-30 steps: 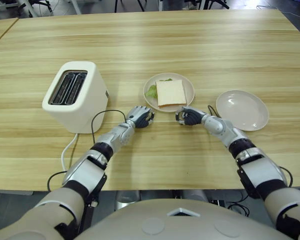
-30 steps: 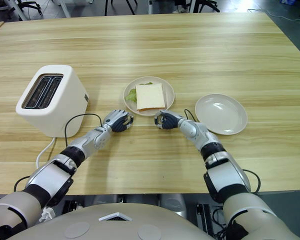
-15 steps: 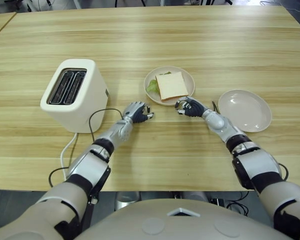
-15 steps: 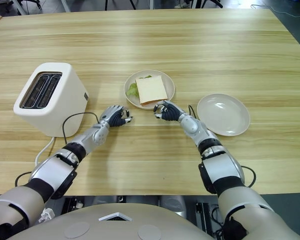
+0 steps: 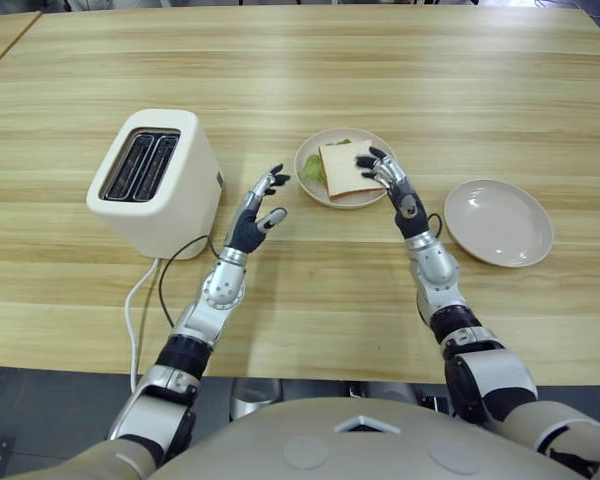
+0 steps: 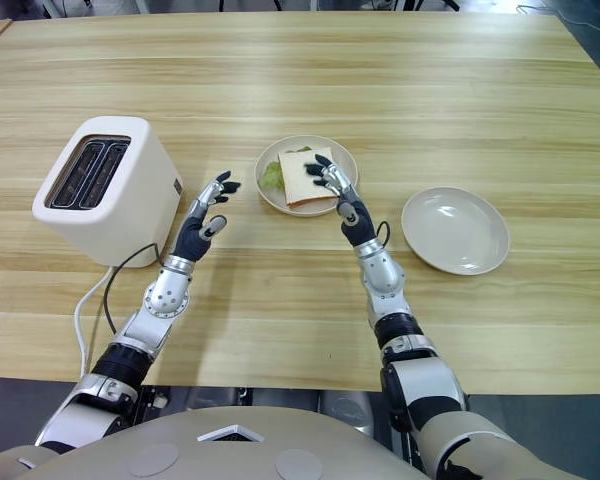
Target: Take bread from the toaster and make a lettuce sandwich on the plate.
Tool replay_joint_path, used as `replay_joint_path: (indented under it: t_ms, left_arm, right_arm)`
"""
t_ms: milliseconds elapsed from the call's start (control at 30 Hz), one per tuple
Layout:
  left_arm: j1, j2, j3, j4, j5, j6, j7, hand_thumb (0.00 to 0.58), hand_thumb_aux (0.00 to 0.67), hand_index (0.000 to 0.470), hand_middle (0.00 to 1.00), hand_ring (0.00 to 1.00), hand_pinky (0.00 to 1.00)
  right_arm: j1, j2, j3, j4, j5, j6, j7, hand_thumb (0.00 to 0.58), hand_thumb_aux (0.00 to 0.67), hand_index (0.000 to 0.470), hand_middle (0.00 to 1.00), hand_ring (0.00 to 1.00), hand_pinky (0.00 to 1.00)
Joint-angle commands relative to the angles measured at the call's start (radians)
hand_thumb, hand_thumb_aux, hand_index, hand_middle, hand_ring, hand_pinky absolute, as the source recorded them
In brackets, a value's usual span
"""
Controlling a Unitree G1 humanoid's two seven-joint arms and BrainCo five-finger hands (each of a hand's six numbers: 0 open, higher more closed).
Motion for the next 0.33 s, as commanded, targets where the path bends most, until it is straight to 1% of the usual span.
replay_joint_path:
  t_ms: [33, 167, 333]
  left_arm:
    - [0.007, -0.031, 0.050, -0.036, -0.081, -0.003, -0.035, 0.000, 0.000, 0.000, 0.00, 0.00, 0.00]
    - [0.003, -0.073, 0.099, -0.015, -0.125, -0.002, -0.045, 0.000, 0.000, 0.000, 0.00, 0.00, 0.00]
    - [0.004, -0.080, 0.103, 0.007, -0.079, -0.017, -0.056, 0.000, 0.000, 0.000, 0.00, 0.00, 0.00]
  right_arm:
    - [0.001, 0.025, -0.003, -0.008, -0.013, -0.038, -0.015, 0.000, 0.000, 0.000, 0.00, 0.00, 0.00]
    - [0.011, 0.017, 0.020, -0.042, -0.044, -0.075, 0.010, 0.000, 0.000, 0.000, 0.00, 0.00, 0.00]
    - [0.000, 0.010, -0.036, -0.009, 0.012, -0.025, -0.016, 0.000, 0.000, 0.000, 0.00, 0.00, 0.00]
